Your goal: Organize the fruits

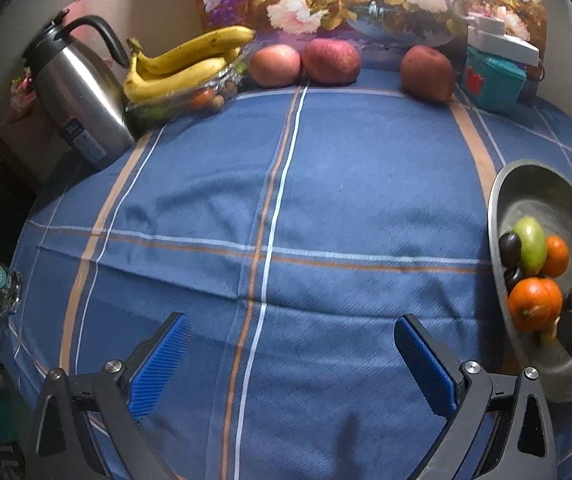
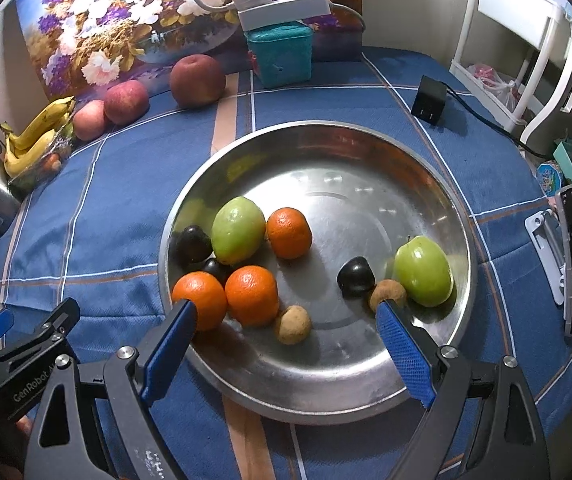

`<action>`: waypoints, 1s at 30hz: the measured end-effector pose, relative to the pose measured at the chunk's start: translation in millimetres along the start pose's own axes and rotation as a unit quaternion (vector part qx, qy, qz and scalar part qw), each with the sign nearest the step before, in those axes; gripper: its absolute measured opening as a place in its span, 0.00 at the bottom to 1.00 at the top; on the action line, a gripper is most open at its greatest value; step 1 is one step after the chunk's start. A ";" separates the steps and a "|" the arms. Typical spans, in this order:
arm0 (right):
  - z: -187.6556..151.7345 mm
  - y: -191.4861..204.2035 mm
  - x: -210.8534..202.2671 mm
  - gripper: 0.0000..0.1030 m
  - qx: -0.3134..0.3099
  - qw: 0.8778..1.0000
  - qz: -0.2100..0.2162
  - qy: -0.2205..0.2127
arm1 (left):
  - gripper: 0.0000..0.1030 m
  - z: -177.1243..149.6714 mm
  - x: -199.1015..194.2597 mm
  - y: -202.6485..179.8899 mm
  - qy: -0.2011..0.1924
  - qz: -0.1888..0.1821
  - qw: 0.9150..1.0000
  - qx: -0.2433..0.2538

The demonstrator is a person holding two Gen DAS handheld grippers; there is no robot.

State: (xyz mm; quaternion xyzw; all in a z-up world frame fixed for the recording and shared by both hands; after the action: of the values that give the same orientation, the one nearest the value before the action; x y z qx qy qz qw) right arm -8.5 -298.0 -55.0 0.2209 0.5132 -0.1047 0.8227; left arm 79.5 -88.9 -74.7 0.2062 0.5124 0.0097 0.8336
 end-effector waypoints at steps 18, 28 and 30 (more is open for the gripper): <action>-42.3 12.8 -26.0 0.88 -0.015 1.000 -0.003 -0.005 | 1.00 -46.4 -24.1 18.9 0.020 0.002 0.999 0.029; -65.6 22.2 -25.6 0.88 -0.033 0.999 -0.004 0.005 | 1.00 -56.7 -28.7 32.5 0.019 -0.007 1.000 0.009; -65.8 23.7 -25.5 0.88 -0.036 0.999 -0.006 0.005 | 1.00 -57.0 -26.9 33.7 0.023 -0.008 1.000 0.007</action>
State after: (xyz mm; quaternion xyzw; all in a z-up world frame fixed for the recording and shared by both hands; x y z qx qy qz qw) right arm -63.1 -247.6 -50.9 0.1890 0.5218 -0.0901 0.8270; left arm 24.5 -45.1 -62.2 0.2077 0.5330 0.0044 0.8202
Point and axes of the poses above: each gripper's, at about its wrist camera, not at the fingertips, and x roughly the way its jaws point, y to its left, z to its top, the point moved 4 cm from there along x, roughly the way its jaws point, and after that the axes turned 14 degrees about z, right-handed, at the moved point
